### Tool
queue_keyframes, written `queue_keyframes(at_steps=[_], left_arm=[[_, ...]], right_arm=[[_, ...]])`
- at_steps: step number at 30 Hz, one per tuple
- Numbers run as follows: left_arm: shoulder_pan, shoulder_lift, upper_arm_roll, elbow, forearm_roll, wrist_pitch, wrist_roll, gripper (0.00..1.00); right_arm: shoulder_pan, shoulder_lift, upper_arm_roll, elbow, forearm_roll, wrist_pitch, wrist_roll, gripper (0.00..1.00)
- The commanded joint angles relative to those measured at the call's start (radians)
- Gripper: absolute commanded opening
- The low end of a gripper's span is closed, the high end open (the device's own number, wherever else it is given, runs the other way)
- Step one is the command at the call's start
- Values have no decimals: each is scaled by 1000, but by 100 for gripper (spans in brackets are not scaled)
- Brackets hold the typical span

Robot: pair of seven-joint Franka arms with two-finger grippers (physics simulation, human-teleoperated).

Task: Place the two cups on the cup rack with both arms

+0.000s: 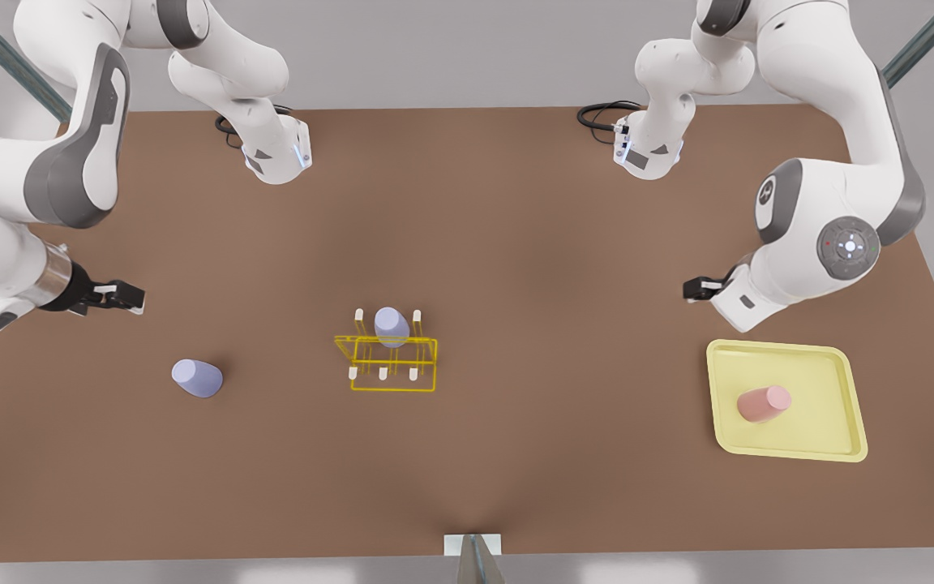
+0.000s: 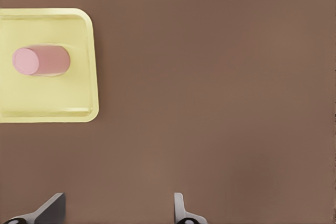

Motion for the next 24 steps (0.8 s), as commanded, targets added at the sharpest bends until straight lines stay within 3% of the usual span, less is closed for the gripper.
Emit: queue_keyframes(at_steps=[1,2,4,7,10,24], left_arm=[[0,-2,0,1,-16,5,-32,100],[7,1,14,3,-11,5,-28,100],[122,129,114,21,-10,113,199,100],[241,332,114,21,-5,432,403,100],[241,413,114,16,-5,566,403,100],[244,521,115,-11,-7,657,397,100]], right_arm=[[0,-1,0,-4,14,24,-46,100],[3,2,0,-4,7,19,-46,100],[14,80,1,-9,30,31,-74,100],[43,202,7,-110,-24,309,-66,100],[37,243,7,-157,-22,455,-59,99],[-71,251,7,-453,8,798,-195,99]])
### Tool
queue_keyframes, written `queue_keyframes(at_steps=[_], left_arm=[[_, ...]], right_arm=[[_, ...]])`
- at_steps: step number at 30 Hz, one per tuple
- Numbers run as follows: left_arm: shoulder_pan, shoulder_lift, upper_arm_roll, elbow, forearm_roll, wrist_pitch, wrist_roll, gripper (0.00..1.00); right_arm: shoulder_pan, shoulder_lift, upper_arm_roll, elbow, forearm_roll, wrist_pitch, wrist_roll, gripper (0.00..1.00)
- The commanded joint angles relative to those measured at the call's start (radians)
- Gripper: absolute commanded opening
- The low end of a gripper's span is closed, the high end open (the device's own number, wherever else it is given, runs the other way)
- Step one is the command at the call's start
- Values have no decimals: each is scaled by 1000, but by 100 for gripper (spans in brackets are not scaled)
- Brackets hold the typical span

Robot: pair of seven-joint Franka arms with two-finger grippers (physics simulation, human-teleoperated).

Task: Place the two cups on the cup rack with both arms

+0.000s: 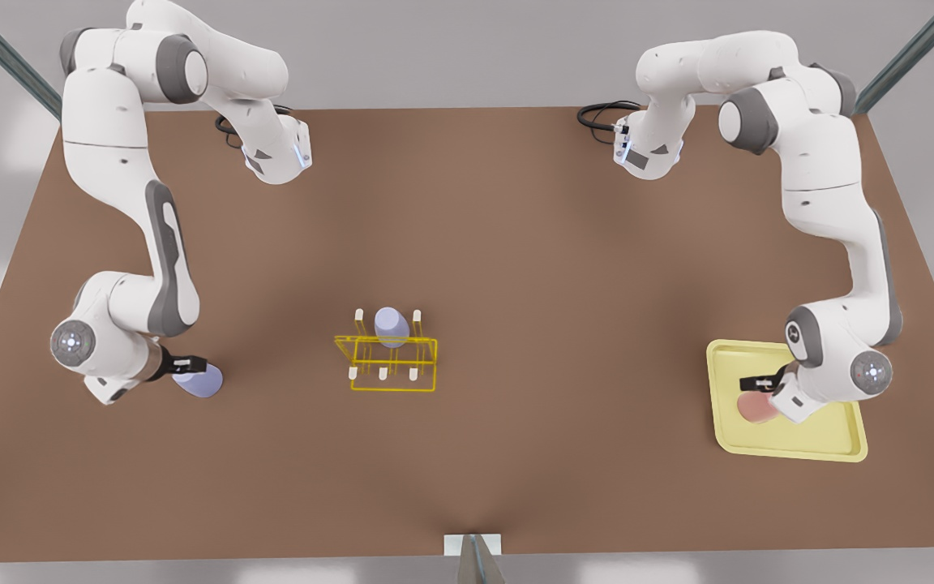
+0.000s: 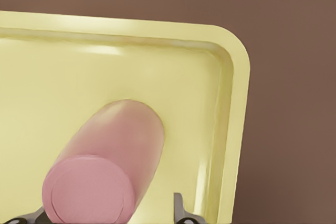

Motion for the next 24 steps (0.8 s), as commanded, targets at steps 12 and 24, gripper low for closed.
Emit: queue_keyframes(at_steps=[12,24], left_arm=[[8,27,-3,18,-1,137,119,100],[11,34,-8,11,-67,112,117,86]], right_arm=[[-13,60,0,-74,4,206,-121,100],[-13,83,0,-76,6,218,-121,86]])
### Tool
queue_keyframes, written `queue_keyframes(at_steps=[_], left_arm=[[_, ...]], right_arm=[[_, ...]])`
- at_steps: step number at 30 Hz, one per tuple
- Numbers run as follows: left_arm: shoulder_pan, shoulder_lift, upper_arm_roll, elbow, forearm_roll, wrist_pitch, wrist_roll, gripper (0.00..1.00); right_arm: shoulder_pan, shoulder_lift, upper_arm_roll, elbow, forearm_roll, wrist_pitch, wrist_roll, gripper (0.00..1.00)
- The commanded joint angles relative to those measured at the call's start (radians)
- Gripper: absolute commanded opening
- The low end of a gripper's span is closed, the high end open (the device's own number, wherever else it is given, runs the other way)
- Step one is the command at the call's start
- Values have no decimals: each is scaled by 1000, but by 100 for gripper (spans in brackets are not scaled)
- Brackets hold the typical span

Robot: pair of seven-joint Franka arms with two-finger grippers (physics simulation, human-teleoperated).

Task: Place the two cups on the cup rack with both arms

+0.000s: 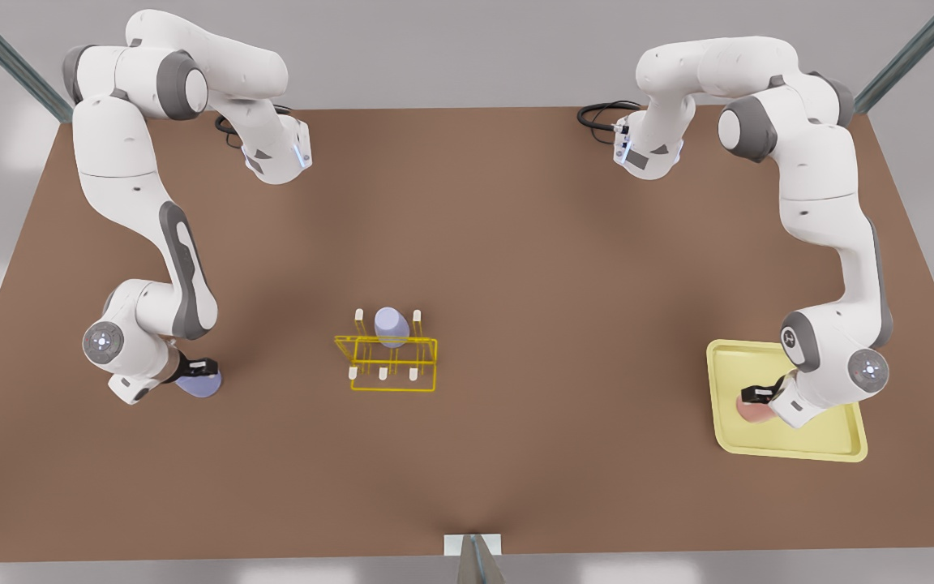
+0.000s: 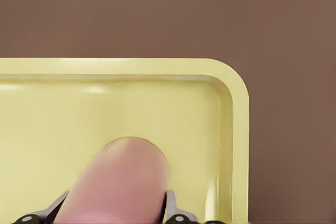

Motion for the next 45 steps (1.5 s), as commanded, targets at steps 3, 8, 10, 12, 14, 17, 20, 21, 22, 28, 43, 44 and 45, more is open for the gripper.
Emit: queue_keyframes(at_steps=[3,8,10,12,14,17,20,21,22,28,43,44,45], left_arm=[[0,-2,-12,0,-21,-16,15,86],[0,-43,-15,4,-20,-136,6,86],[0,-54,-15,8,-14,-174,6,86],[-9,-69,-20,8,-15,-202,-68,86],[-9,-76,-26,10,-17,-226,-74,86],[-9,-76,-26,11,-17,-226,-74,86],[-20,-76,-58,36,-20,-280,-177,86],[-19,-76,-78,68,-20,-327,-217,86],[-22,-76,-90,82,-21,-335,-240,86],[-20,-46,-341,226,-163,-361,-507,86],[-460,141,-394,514,-282,-134,-1278,86],[-474,148,-394,522,-282,-131,-1278,86],[-482,165,-394,550,-282,-130,-1280,86]], right_arm=[[3,-2,1,6,1,5,-34,82],[5,-9,9,10,20,5,-32,82],[3,-24,32,10,38,2,-32,82],[3,-38,46,10,41,4,-31,82],[8,-53,70,10,75,-5,-32,82],[8,-76,109,10,98,-8,-32,82],[6,-104,149,9,127,-17,-32,82],[8,-120,166,9,127,-21,-32,82],[6,-136,184,9,127,-30,-32,82],[11,-179,251,14,216,-90,-31,82],[61,-147,320,102,380,-116,-8,82],[61,-144,320,109,382,-114,-6,82],[66,-136,320,121,389,-114,-6,82]])
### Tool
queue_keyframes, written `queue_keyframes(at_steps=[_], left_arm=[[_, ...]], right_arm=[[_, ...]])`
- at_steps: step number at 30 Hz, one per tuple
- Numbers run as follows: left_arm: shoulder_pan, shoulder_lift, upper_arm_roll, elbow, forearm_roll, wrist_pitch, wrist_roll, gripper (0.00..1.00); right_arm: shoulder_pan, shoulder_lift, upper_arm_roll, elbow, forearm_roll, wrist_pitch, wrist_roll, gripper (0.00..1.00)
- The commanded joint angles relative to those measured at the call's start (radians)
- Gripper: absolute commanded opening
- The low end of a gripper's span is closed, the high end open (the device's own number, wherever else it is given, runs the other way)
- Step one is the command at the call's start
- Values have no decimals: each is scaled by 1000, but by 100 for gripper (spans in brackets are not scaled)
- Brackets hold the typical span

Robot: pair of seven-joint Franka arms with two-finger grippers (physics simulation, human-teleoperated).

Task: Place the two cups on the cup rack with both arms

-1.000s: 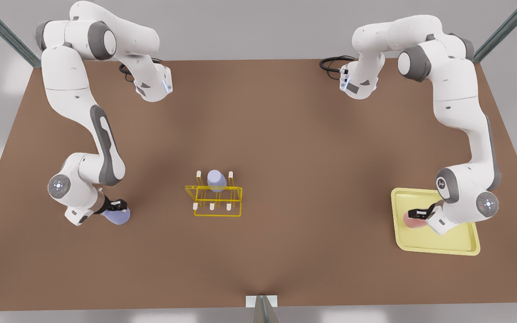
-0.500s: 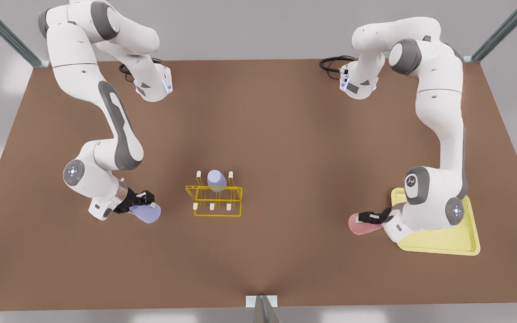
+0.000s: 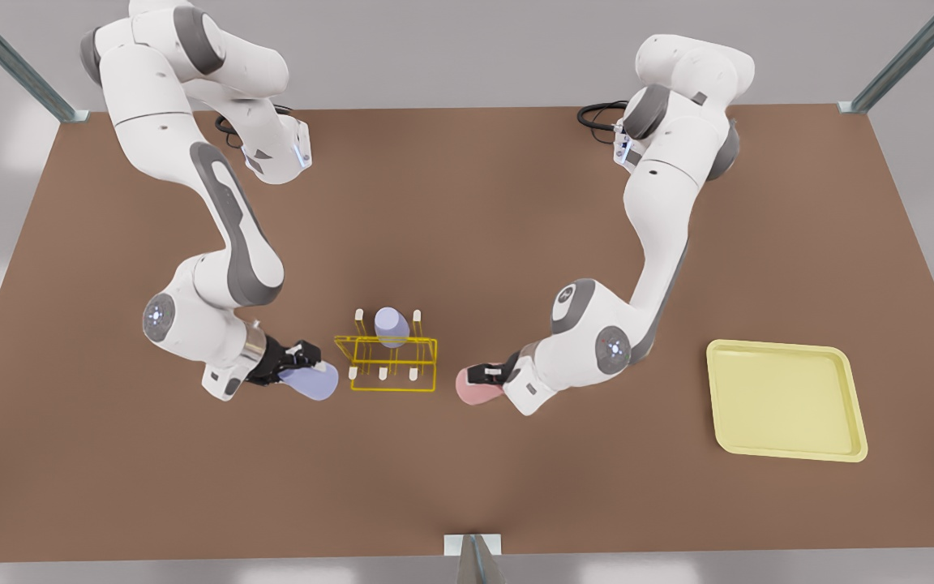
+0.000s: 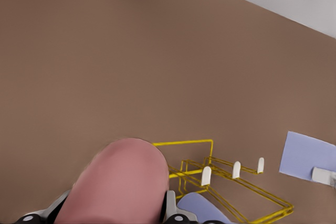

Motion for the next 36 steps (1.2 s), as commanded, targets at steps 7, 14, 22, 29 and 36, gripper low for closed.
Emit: queue_keyframes(at_steps=[7,14,22,29,36], left_arm=[[-63,24,1,31,-47,86,-525,86],[-110,58,-2,32,-49,156,-525,86],[-144,75,1,34,-47,212,-525,100],[-141,-4,95,46,3,-24,-564,100],[187,-445,93,-138,516,-769,241,100]], right_arm=[[15,19,0,29,37,-5,17,82],[26,25,8,26,48,-7,8,82],[48,42,8,23,69,-13,5,84],[48,44,7,76,63,-31,17,100],[-12,18,-216,363,-530,-382,28,100]])
